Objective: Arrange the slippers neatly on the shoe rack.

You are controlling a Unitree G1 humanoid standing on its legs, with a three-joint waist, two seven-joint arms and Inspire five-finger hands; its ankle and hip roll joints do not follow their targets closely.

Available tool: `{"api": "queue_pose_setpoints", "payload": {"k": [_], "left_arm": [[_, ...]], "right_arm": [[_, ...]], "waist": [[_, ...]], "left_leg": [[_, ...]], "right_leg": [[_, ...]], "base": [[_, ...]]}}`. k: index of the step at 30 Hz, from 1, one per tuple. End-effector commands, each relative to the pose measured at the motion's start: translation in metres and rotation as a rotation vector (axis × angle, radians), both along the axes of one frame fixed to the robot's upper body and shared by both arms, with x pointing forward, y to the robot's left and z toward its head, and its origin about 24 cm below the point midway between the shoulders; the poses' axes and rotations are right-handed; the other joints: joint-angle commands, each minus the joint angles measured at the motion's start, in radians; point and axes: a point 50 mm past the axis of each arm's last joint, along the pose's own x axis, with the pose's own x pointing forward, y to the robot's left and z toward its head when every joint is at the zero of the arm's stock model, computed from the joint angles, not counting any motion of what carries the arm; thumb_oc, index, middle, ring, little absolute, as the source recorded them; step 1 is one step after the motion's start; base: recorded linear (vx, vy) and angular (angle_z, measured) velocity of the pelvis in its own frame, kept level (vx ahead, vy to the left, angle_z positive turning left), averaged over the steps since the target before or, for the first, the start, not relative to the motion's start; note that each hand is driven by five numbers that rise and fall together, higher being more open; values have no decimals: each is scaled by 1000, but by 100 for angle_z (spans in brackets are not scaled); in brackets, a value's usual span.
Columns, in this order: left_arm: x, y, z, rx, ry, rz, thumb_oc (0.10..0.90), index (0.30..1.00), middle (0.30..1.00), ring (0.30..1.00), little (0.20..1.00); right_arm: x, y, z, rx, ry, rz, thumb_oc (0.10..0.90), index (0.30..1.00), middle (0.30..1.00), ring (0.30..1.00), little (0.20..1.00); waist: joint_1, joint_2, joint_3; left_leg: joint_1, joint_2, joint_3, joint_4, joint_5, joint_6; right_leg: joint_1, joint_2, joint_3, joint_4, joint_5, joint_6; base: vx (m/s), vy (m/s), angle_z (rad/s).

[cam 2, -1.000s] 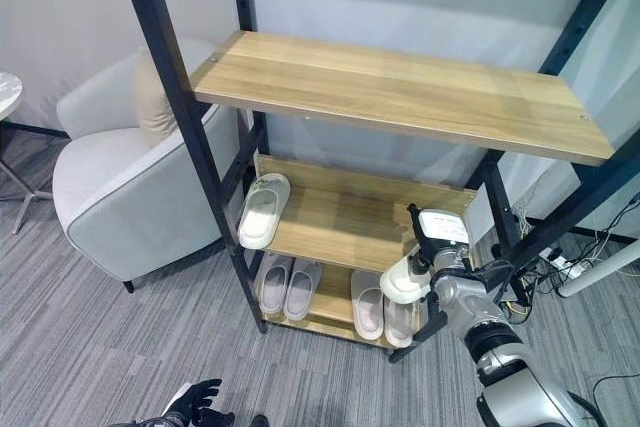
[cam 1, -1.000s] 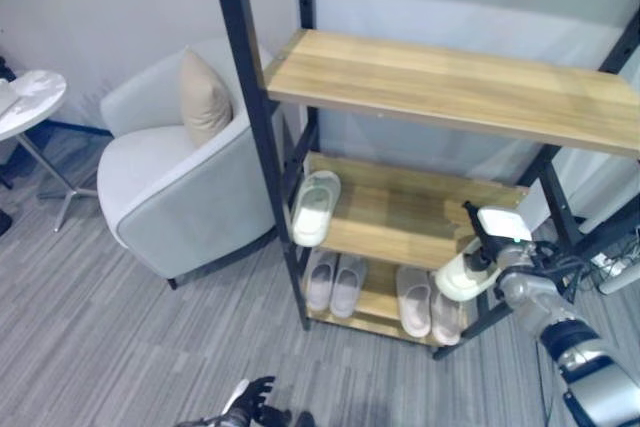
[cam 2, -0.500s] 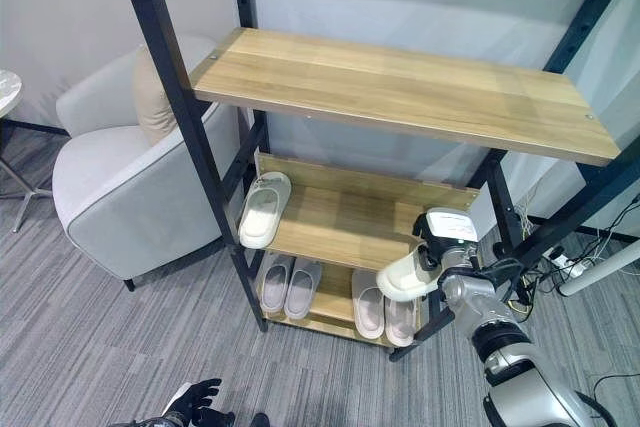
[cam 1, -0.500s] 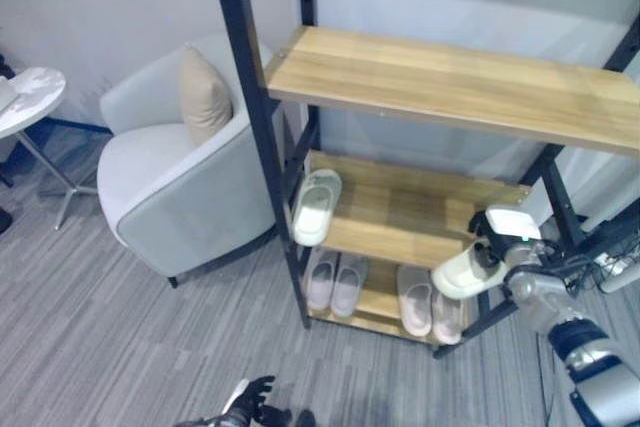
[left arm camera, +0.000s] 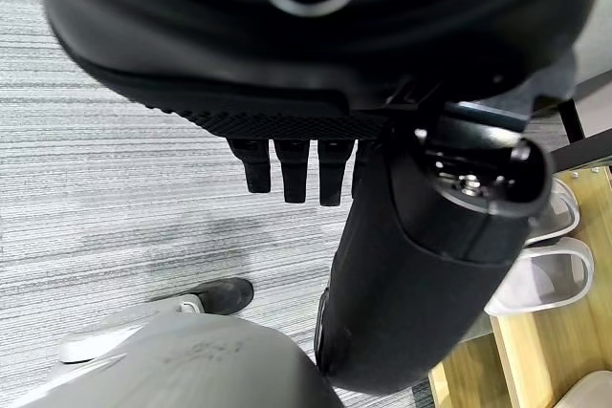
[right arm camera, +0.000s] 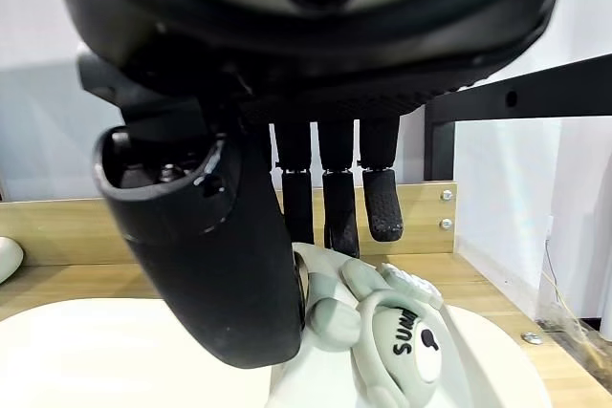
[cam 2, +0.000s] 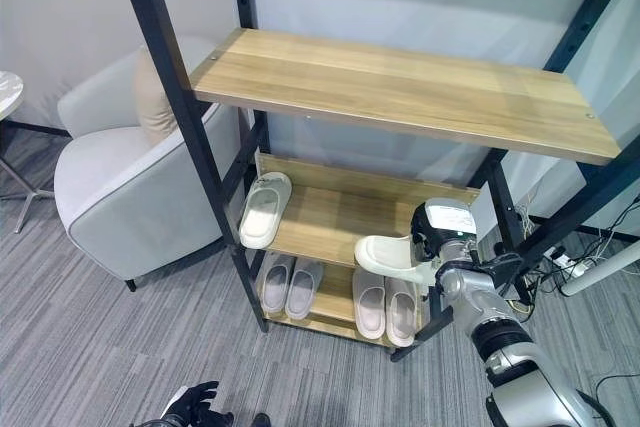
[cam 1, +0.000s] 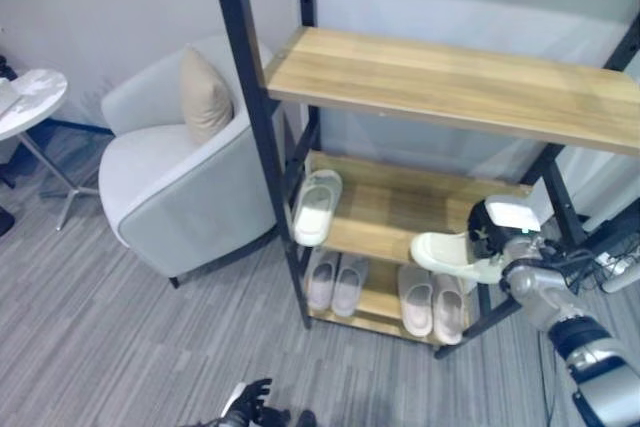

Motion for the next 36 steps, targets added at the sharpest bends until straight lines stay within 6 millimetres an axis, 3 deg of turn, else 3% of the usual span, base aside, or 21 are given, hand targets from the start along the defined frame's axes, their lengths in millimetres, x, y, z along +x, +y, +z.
{"api": "queue_pose_setpoints", "payload": {"k": [1, 15, 23, 25, 26, 27, 36], "left_arm": [[-39, -32, -15, -55, 142, -68, 800, 900, 900, 900, 900], [-35, -18, -13, -24, 126, -67, 800, 900, 900, 900, 900], [-27, -19, -11, -23, 105, -89, 800, 900, 900, 900, 900], [-25, -20, -11, -24, 101, -94, 800, 900, 900, 900, 900], [-25, -21, -11, -25, 101, -95, 800, 900, 900, 900, 900], [-24, -21, -11, -27, 99, -96, 800, 900, 900, 900, 900], [-24, -26, -11, -35, 93, -97, 800, 900, 900, 900, 900]], "right_arm": [[24, 0, 69, -9, -261, 34, 400, 300, 300, 300, 300], [42, 29, 113, -90, -387, 191, 400, 300, 300, 300, 300], [48, 41, 125, -184, -408, 255, 400, 300, 300, 300, 300], [49, 40, 127, -197, -409, 254, 593, 589, 589, 589, 589], [49, 40, 127, -201, -407, 254, 776, 865, 865, 865, 865], [49, 40, 127, -207, -405, 255, 800, 900, 900, 900, 900], [46, 37, 123, -210, -397, 258, 800, 900, 900, 900, 900]], "waist": [[29, -27, -35], [110, -77, -13], [140, -92, -7], [145, -92, -4], [146, -91, -3], [146, -90, -3], [128, -78, -5]], "left_leg": [[10, 14, 71, -7, -60, -38], [-20, 11, 15, -7, -41, -51], [-32, 6, -17, -7, -33, -56], [-41, 4, -29, -7, -28, -58], [-42, 4, -31, -7, -27, -59], [-43, 3, -33, -7, -26, -59], [-44, 4, -30, -7, -25, -58]], "right_leg": [[30, -69, 12, 0, -37, 113], [30, -64, -57, 1, -37, 110], [30, -65, -94, 2, -37, 109], [28, -64, -103, 3, -39, 107], [28, -65, -106, 3, -39, 107], [28, -65, -109, 3, -40, 107], [26, -68, -111, 4, -37, 107]], "base": [[-2, 3, 8], [-4, -5, 11], [0, -1, 19], [-8, 6, 26], [-5, 7, 13], [-4, 6, 4], [1, 6, 4]]}}
